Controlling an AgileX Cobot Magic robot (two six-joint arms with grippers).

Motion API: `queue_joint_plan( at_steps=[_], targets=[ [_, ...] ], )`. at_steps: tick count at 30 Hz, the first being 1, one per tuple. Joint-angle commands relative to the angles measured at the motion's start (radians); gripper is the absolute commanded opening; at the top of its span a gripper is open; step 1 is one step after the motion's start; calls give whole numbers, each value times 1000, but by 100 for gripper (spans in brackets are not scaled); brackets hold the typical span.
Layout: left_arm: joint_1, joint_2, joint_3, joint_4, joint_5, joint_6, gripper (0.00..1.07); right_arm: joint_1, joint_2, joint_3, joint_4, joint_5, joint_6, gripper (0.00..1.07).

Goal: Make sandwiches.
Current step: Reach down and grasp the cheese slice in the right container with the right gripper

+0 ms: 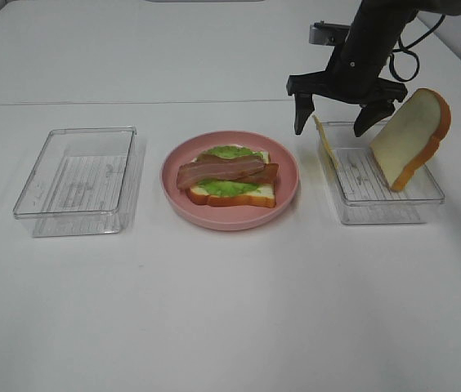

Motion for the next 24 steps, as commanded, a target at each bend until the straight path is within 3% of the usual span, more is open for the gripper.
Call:
queue_joint_plan(
  at_steps=[1, 14, 24],
  targets=[
    [-4, -20, 2, -3, -15, -4, 98, -4, 13, -4, -8, -2, -12, 87],
    [-4, -20, 2, -3, -15, -4, 98, -4, 16, -4, -68, 21, -12, 66],
    [-4, -20, 2, -3, -15, -4, 98, -4, 16, -4, -37, 24, -12, 22]
  ],
)
